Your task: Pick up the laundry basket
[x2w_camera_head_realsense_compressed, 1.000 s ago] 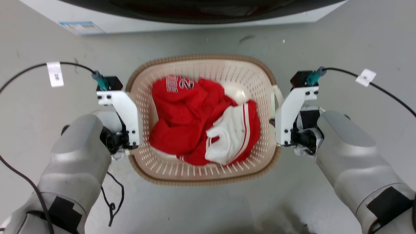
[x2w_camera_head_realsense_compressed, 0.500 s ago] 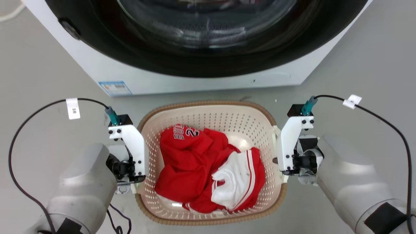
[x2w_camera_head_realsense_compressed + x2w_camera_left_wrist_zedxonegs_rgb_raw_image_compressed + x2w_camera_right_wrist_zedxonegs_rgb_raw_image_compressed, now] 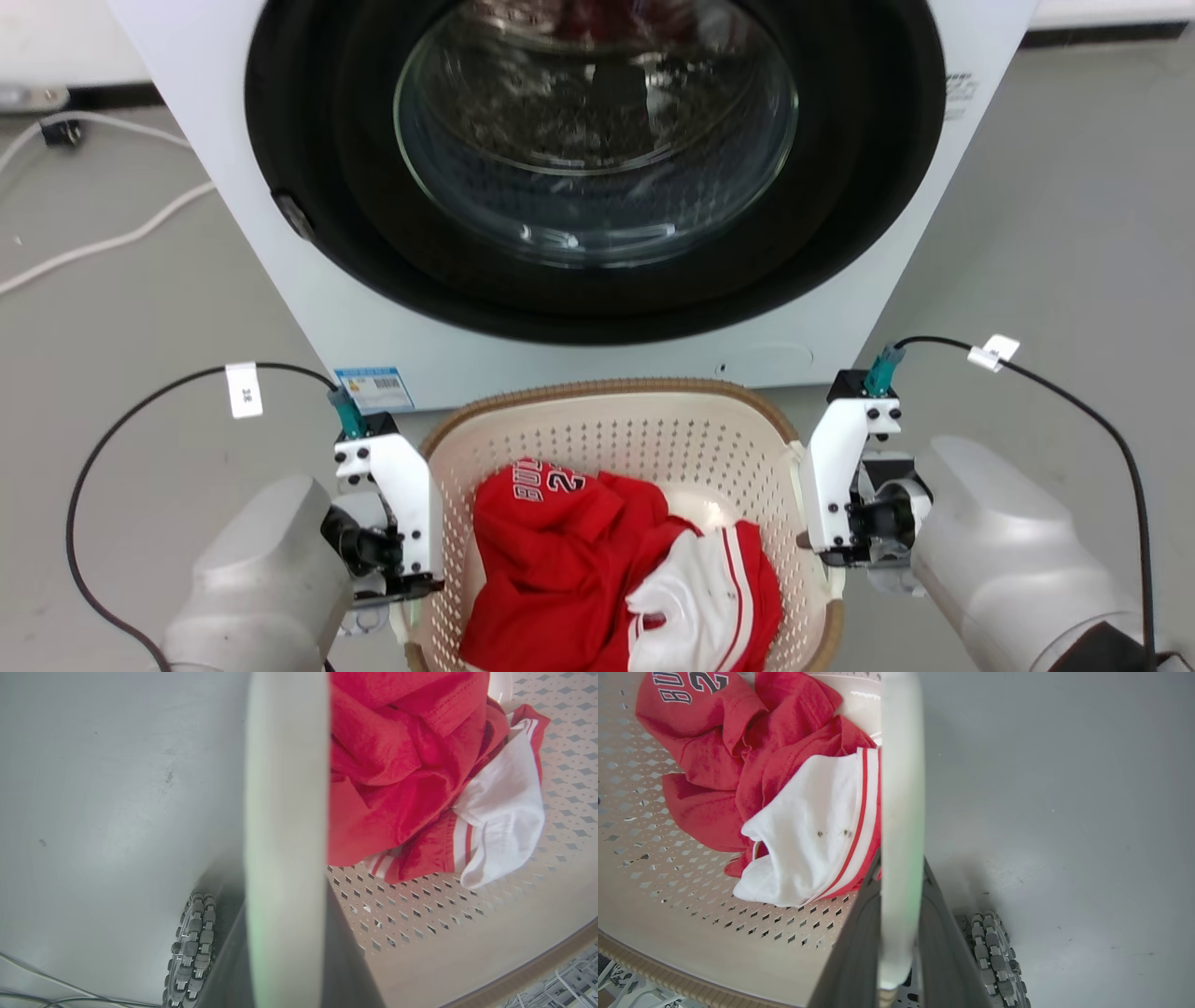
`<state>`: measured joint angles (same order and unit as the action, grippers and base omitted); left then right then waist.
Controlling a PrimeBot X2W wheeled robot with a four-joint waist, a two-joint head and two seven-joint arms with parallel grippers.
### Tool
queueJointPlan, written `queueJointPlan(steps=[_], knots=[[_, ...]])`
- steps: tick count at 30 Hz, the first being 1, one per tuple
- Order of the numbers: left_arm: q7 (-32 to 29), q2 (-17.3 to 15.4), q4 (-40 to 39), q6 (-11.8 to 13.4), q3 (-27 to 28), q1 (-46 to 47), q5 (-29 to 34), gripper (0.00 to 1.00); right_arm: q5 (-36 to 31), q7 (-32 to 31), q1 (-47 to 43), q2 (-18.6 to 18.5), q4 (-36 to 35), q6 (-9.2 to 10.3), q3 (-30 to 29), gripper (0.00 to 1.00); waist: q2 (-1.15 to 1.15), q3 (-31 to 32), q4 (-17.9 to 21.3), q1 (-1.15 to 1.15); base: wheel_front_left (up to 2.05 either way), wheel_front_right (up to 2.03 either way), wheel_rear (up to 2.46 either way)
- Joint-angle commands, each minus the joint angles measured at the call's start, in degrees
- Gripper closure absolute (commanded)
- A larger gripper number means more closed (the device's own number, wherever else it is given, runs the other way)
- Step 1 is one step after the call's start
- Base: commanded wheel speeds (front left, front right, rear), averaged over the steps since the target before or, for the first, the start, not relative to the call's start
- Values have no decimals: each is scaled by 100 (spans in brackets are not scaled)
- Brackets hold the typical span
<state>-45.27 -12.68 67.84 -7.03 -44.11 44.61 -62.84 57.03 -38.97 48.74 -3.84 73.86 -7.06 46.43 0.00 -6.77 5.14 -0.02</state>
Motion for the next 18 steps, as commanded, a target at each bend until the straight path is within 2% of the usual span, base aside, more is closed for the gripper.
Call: queueJointPlan(steps=[1, 10, 18], knots=[[-36, 229, -87, -79, 1, -85, -112, 100, 68, -19, -128, 177, -81, -78, -2, 100, 0, 306, -9, 2, 0, 0, 0], [-131, 347, -10, -80, -40, -436, -280, 100, 47, -107, -480, 158, -48, -78, 14, 100, 0, 814, -23, 2, 0, 0, 0], [-126, 409, 24, -81, -57, -559, -380, 100, 18, -56, -596, 152, -42, -78, -14, 100, 0, 990, -24, 2, 0, 0, 0]])
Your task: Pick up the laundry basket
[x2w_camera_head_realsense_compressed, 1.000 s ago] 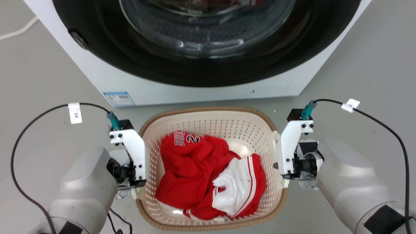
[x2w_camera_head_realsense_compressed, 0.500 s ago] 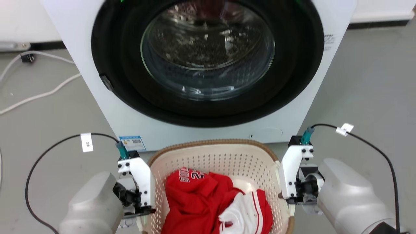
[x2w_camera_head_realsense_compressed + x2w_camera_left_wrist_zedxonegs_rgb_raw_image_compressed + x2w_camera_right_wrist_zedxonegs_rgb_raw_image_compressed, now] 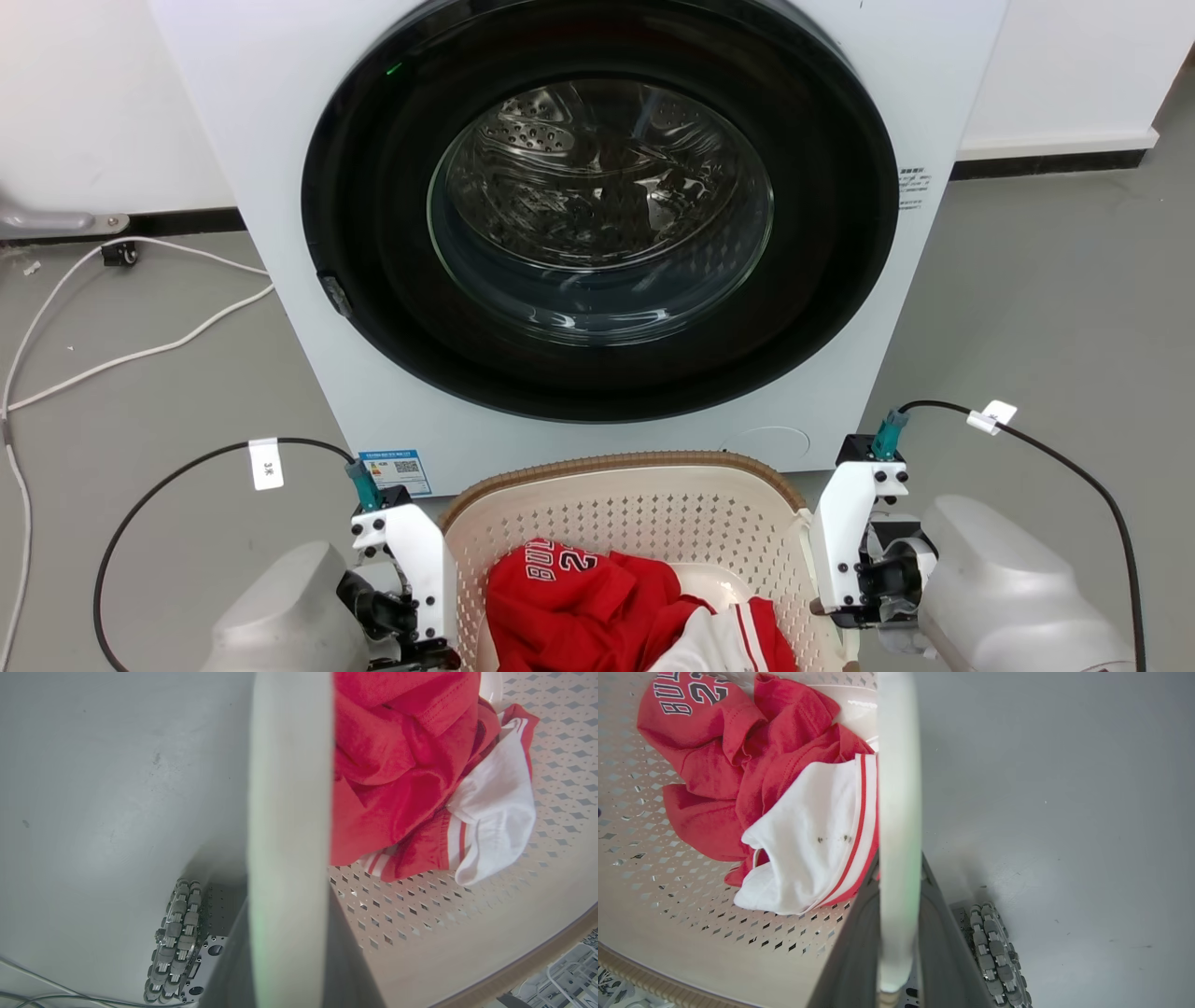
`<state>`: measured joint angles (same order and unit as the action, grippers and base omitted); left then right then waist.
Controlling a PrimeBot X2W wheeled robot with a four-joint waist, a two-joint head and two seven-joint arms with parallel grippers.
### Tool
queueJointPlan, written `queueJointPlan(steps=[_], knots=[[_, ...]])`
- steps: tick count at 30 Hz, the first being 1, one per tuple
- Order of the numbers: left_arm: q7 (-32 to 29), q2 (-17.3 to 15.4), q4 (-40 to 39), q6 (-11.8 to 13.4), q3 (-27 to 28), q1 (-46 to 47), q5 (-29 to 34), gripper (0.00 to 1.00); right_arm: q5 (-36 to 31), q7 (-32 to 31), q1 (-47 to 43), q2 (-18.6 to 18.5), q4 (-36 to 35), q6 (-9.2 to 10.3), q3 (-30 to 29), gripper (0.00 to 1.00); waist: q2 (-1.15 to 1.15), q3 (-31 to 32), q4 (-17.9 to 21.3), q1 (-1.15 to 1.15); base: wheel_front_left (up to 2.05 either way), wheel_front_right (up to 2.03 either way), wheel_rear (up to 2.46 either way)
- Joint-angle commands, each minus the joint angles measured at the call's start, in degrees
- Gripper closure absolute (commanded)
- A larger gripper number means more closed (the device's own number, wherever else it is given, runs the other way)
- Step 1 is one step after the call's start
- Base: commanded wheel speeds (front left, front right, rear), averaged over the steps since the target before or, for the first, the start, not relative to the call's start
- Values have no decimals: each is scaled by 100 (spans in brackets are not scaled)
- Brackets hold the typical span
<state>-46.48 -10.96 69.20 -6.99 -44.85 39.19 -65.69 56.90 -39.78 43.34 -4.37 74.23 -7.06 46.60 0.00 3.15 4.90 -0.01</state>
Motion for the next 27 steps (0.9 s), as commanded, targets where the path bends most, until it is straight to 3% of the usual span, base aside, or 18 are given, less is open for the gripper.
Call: queueJointPlan(steps=[1, 27], knots=[[-6, 239, -109, -85, 15, -19, -95, 100, 23, 41, -65, 208, -79, -78, -33, 100, 0, 13, 0, 1, 0, 0, 0], [23, 300, -48, -86, -110, -29, -233, 100, -31, 158, -131, 195, -78, -78, -84, 100, 0, 32, -39, 1, 0, 0, 0]])
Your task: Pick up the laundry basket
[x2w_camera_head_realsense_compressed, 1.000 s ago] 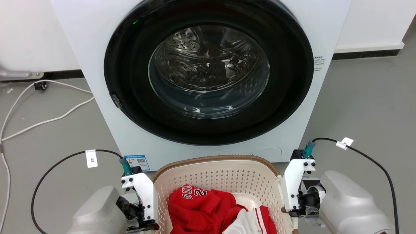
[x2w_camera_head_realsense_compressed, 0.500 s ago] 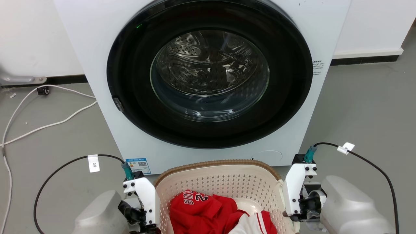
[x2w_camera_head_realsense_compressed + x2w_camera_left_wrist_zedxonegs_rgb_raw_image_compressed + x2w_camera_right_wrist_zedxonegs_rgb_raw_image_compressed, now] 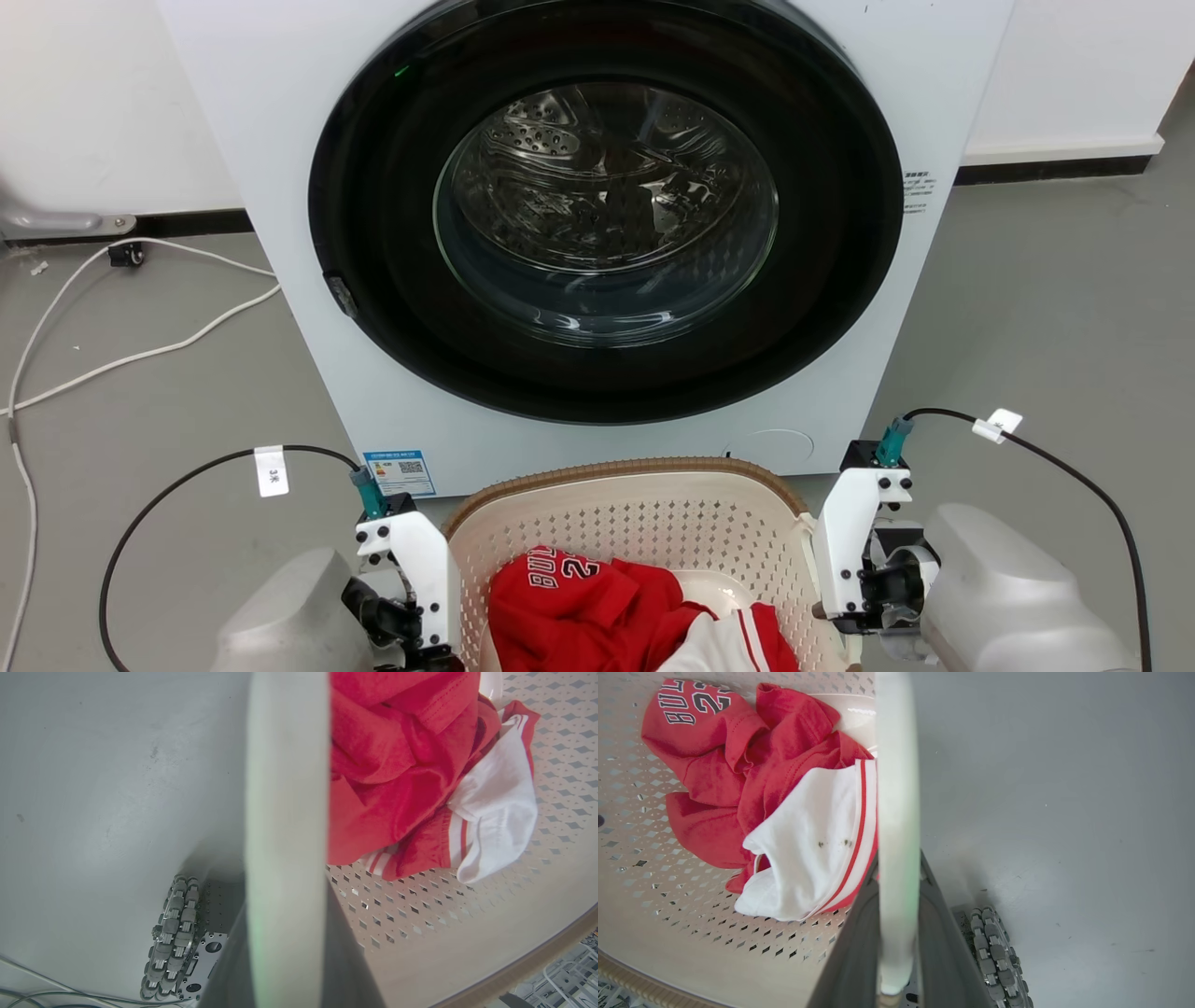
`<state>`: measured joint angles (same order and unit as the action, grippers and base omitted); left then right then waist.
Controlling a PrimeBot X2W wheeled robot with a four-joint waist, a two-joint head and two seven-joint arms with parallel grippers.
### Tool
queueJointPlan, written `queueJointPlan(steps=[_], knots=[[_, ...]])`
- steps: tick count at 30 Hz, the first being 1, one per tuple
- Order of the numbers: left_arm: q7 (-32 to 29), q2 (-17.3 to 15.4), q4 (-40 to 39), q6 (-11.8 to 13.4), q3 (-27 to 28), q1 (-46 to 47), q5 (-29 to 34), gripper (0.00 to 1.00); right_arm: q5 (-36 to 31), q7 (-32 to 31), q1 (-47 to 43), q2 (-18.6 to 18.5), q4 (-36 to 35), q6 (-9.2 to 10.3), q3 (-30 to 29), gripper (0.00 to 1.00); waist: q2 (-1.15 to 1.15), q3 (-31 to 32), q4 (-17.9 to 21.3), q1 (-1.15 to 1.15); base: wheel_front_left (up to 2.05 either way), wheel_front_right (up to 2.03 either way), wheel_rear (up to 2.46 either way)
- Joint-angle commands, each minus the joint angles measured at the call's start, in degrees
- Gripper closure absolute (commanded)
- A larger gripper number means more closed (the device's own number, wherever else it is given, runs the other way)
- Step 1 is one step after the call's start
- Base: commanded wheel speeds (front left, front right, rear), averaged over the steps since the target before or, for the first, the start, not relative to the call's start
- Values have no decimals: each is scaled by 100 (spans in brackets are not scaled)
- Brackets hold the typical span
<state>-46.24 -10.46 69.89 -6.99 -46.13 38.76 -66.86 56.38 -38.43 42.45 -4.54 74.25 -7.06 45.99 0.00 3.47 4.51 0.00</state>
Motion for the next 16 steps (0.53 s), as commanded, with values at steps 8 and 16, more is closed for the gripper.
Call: queueJointPlan(steps=[8, 16], knots=[[10, 226, -100, -85, -21, 30, -138, 100, 27, 57, -46, 227, -81, -78, -13, 100, 0, -9, -21, 0, 0, 0, 0], [29, 223, -102, -86, -47, 33, -187, 100, 39, 62, -50, 238, -80, -78, -7, 100, 0, -23, -23, 0, 0, 0, 0]])
